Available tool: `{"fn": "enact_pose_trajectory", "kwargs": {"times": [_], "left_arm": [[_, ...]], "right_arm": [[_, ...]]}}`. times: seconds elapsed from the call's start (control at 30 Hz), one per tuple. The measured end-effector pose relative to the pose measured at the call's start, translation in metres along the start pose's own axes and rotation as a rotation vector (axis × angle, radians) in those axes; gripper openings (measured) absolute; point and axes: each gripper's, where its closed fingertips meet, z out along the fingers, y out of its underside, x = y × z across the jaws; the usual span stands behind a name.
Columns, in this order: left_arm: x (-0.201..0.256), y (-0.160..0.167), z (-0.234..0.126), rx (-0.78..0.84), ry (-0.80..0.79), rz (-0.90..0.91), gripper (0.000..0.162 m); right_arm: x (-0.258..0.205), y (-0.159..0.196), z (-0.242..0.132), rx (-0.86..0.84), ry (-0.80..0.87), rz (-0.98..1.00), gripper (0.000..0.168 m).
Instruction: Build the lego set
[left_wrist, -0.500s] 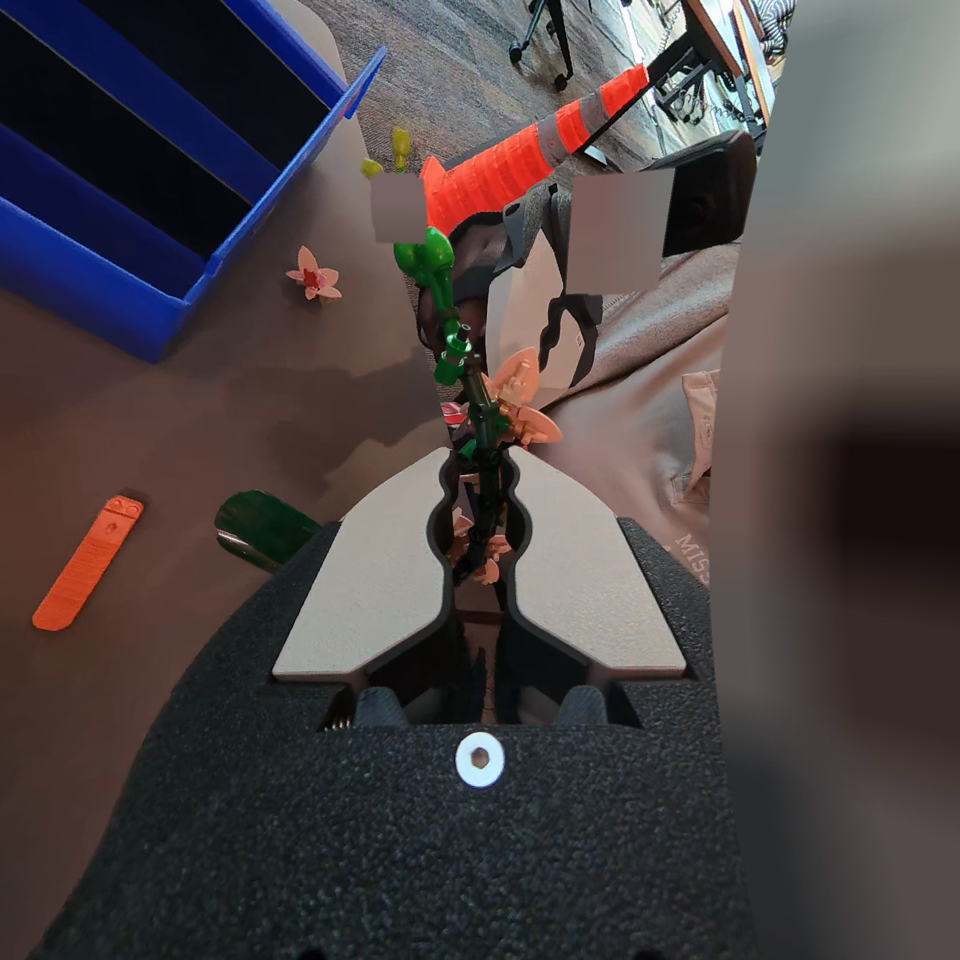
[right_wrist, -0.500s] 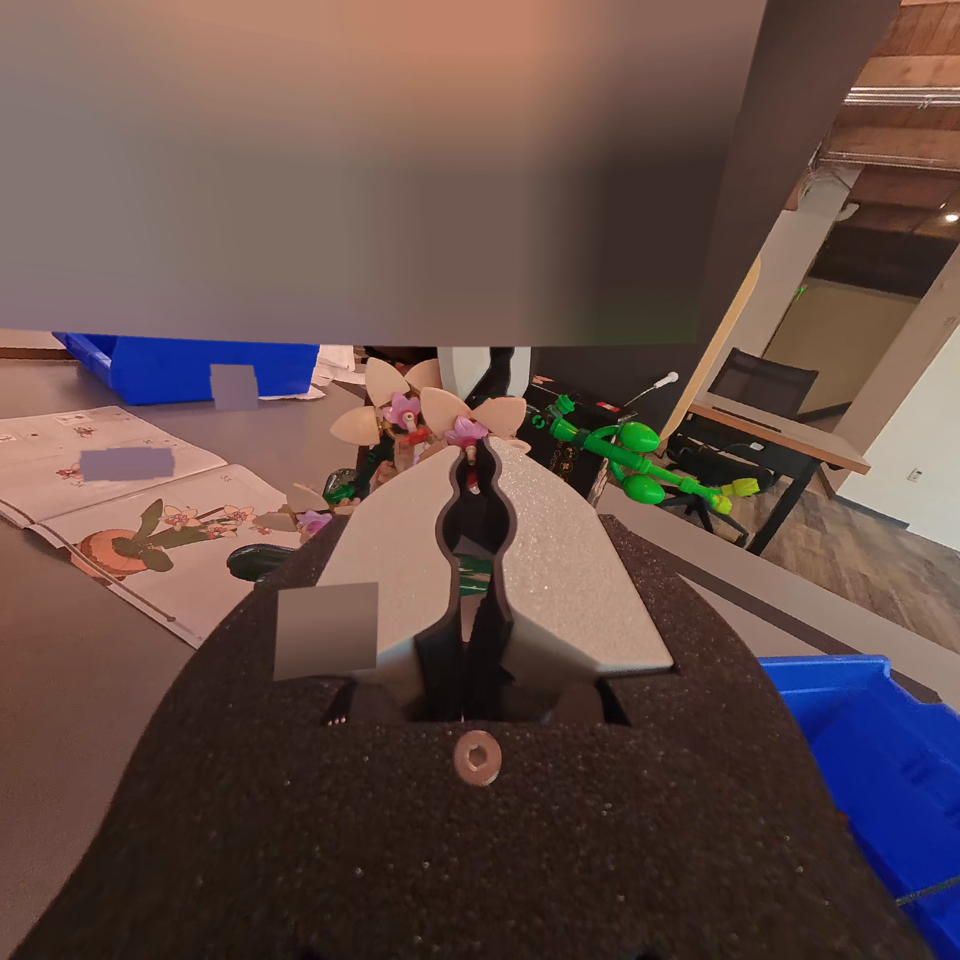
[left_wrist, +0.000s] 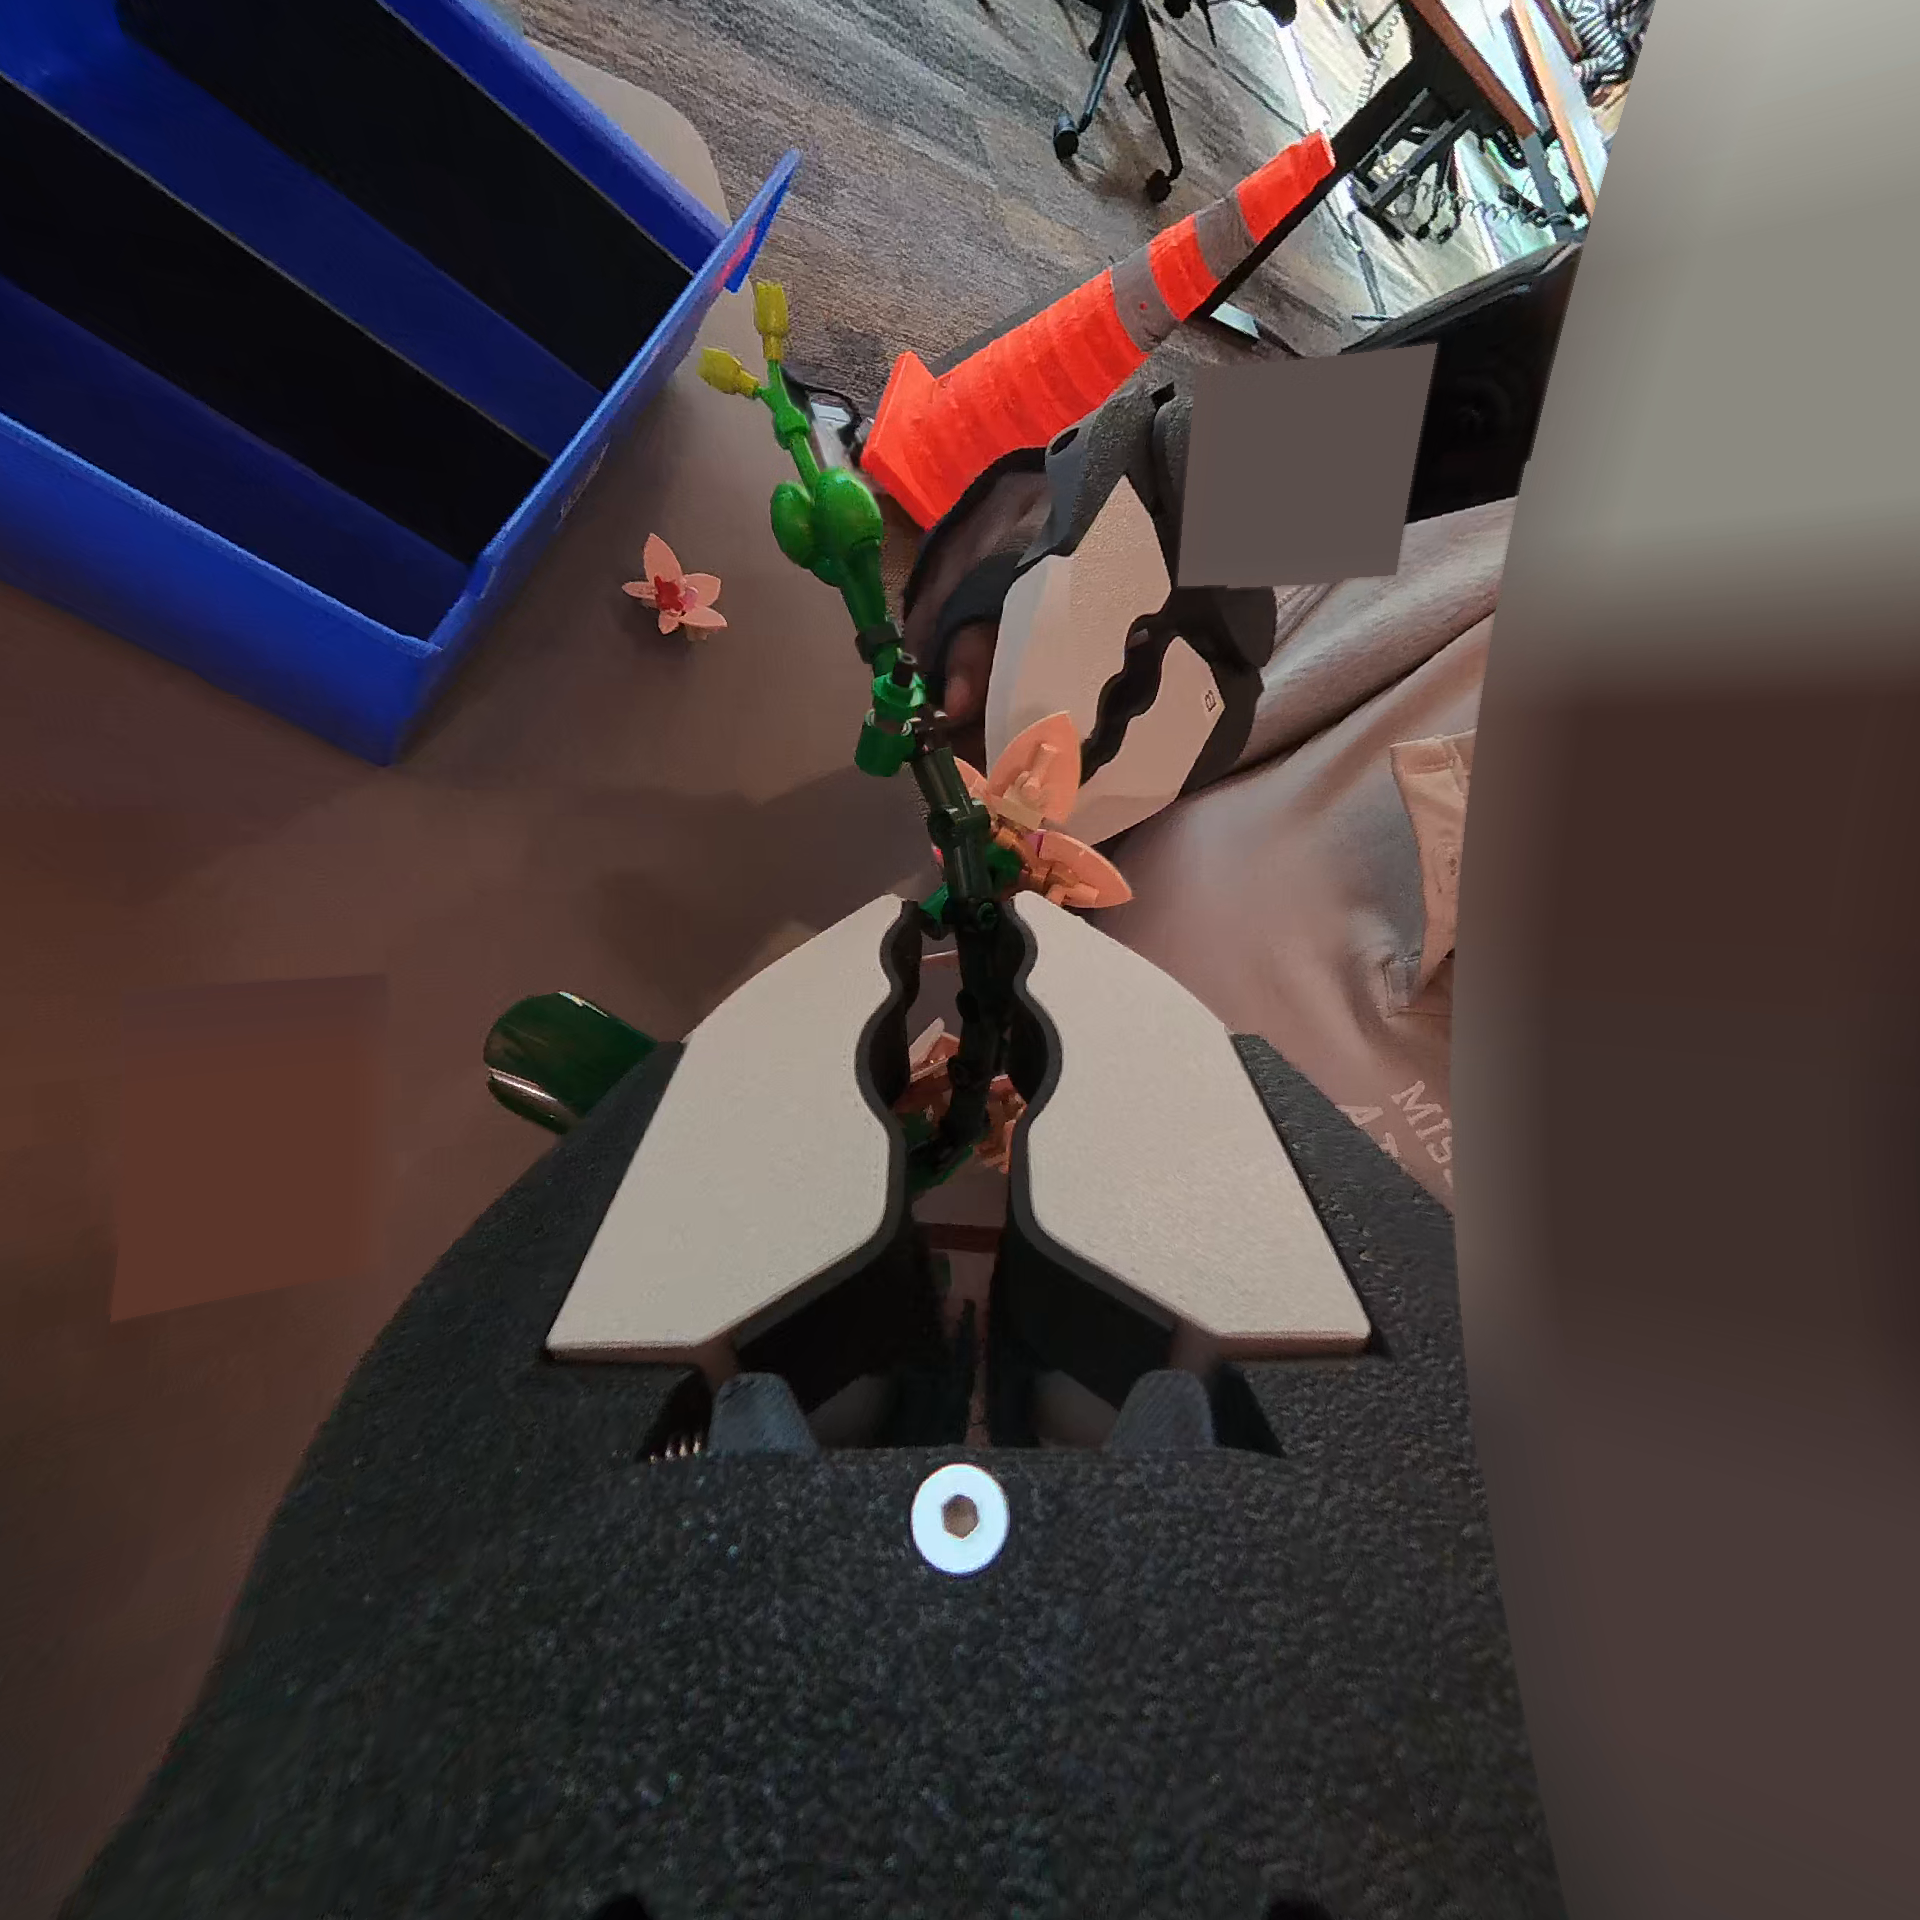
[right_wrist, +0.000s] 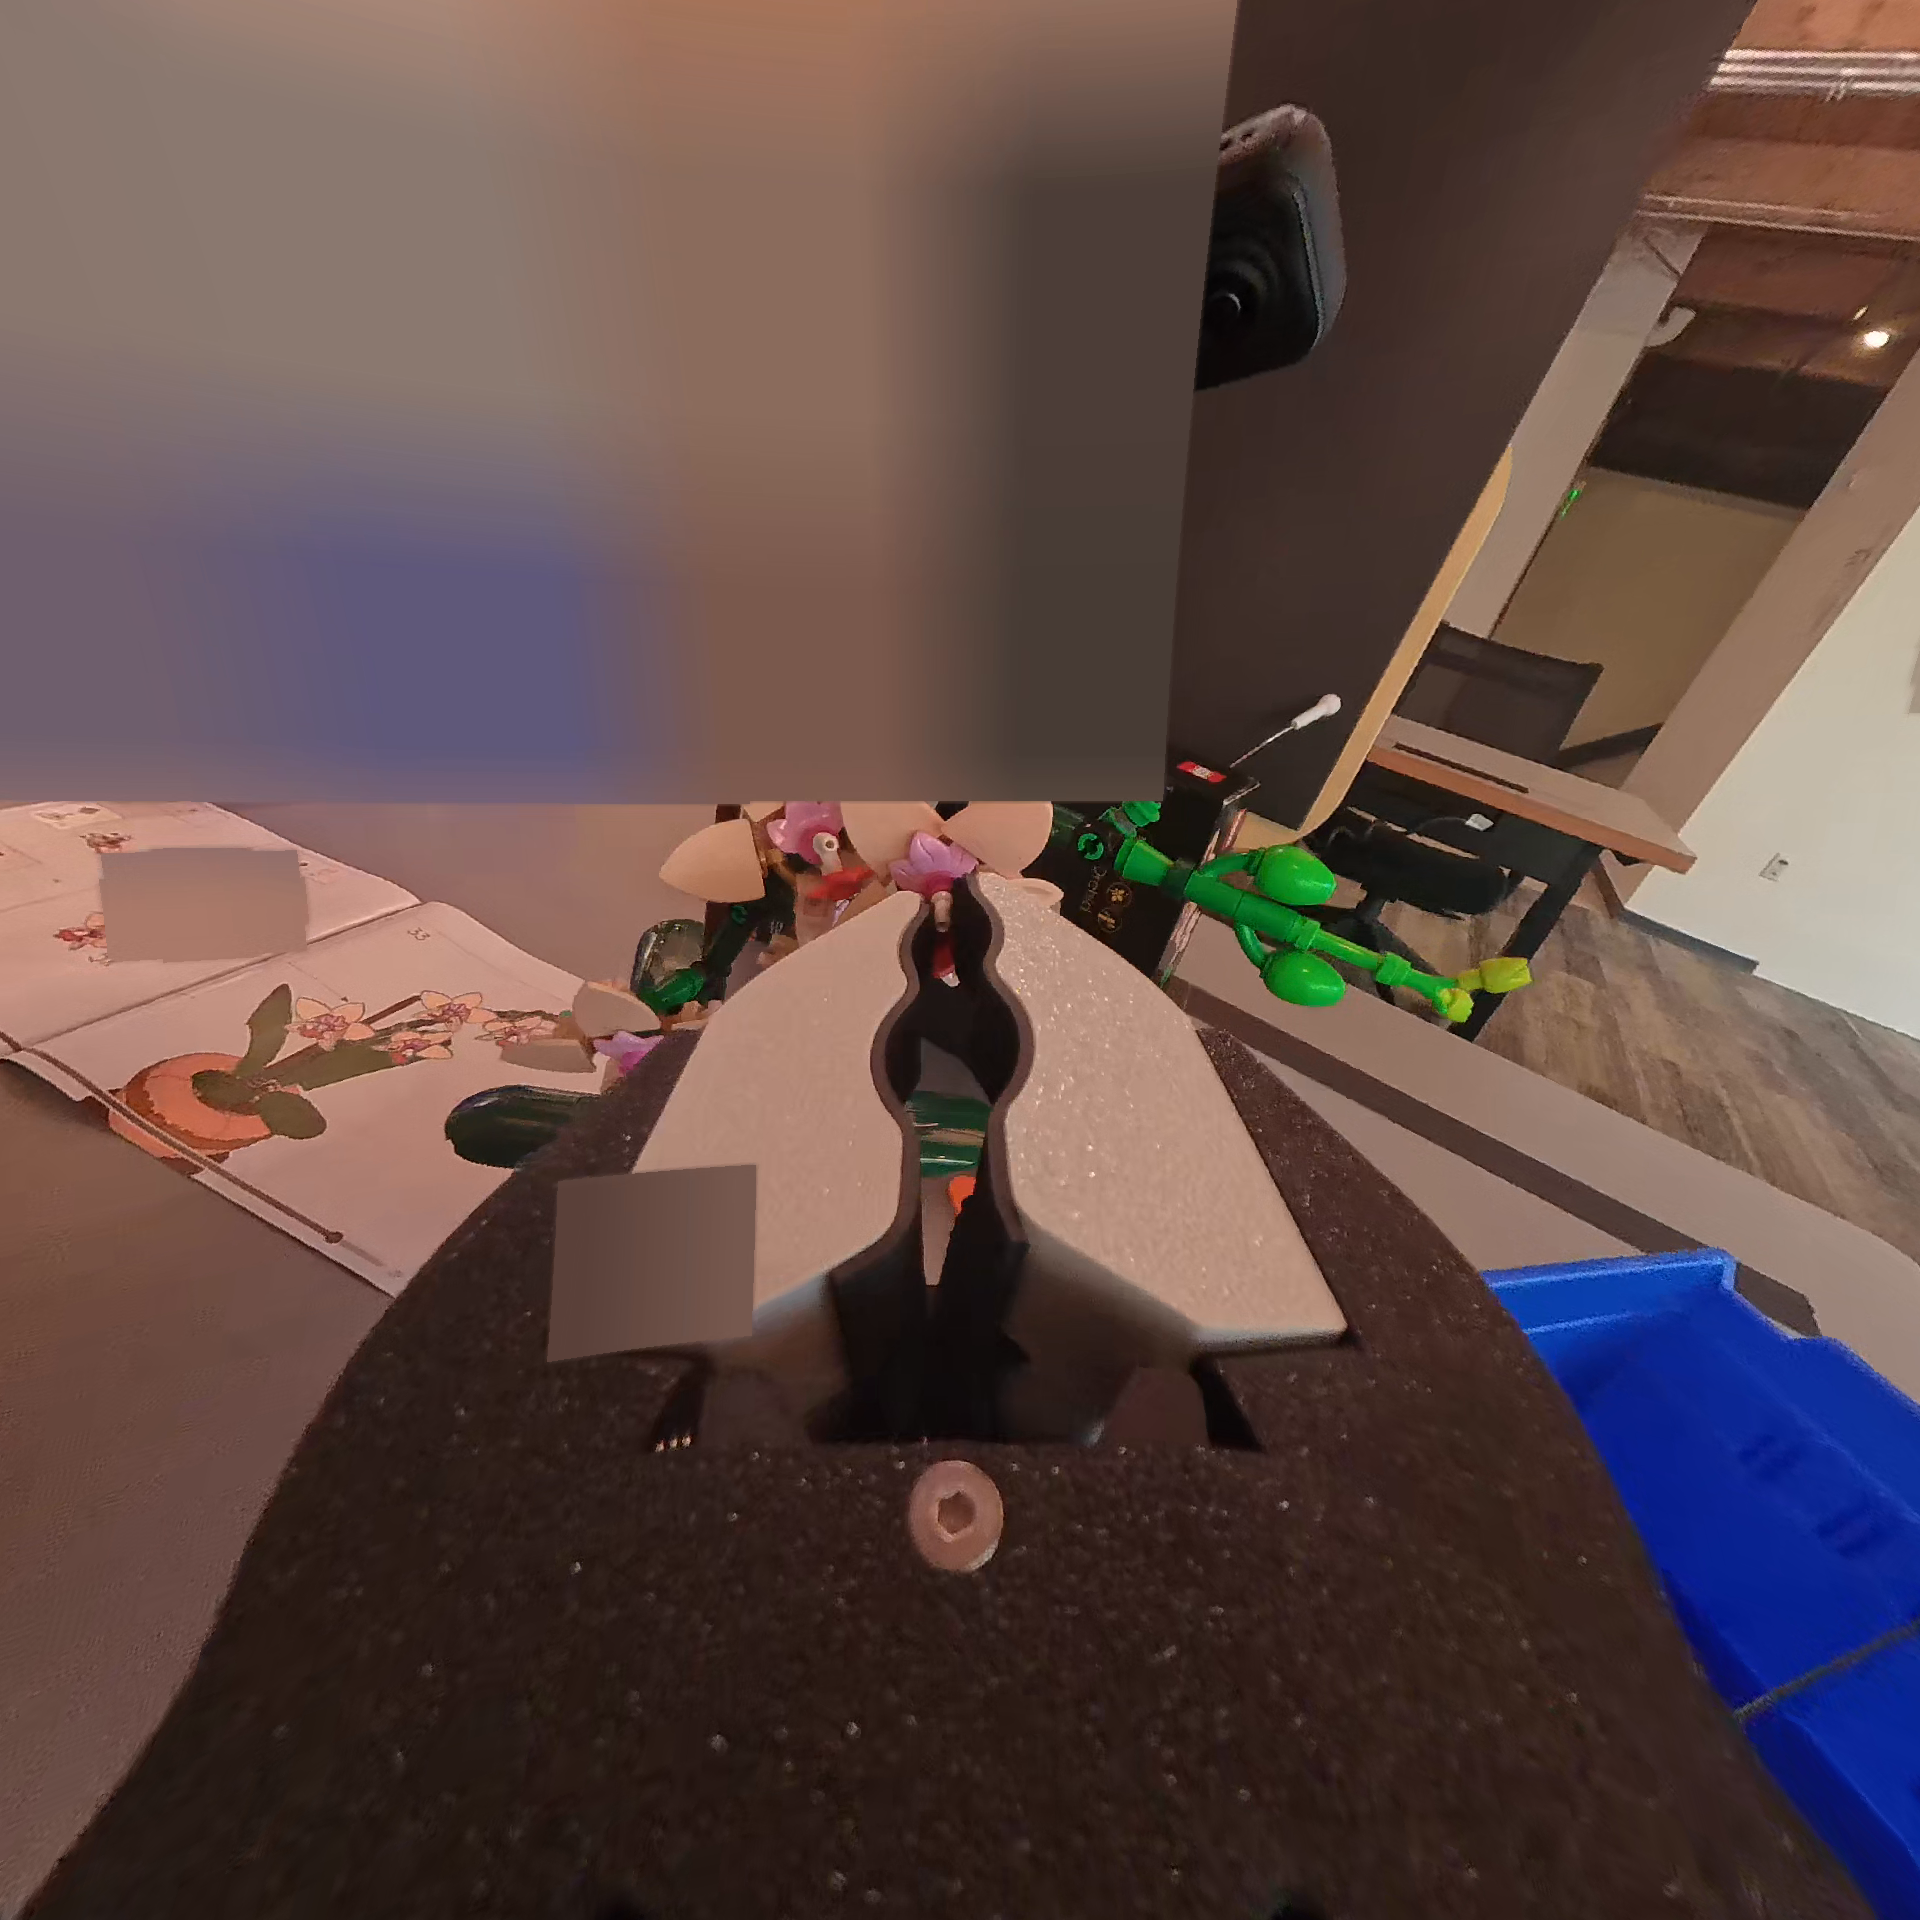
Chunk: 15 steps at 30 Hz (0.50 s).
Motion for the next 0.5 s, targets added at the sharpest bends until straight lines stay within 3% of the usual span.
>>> {"fn": "enact_pose_trajectory", "kwargs": {"times": [0.03, 0.5], "left_arm": [[-0.0004, -0.0002, -0.0002, 0.000, -0.009, 0.004, 0.014], [0.0028, 0.0013, 0.0015, 0.000, -0.030, 0.054, 0.014]], "right_arm": [[0.0002, -0.0001, 0.0004, -0.012, 0.002, 0.003, 0.003], [-0.0029, -0.0019, -0.0003, -0.044, 0.009, -0.013, 0.003]]}}
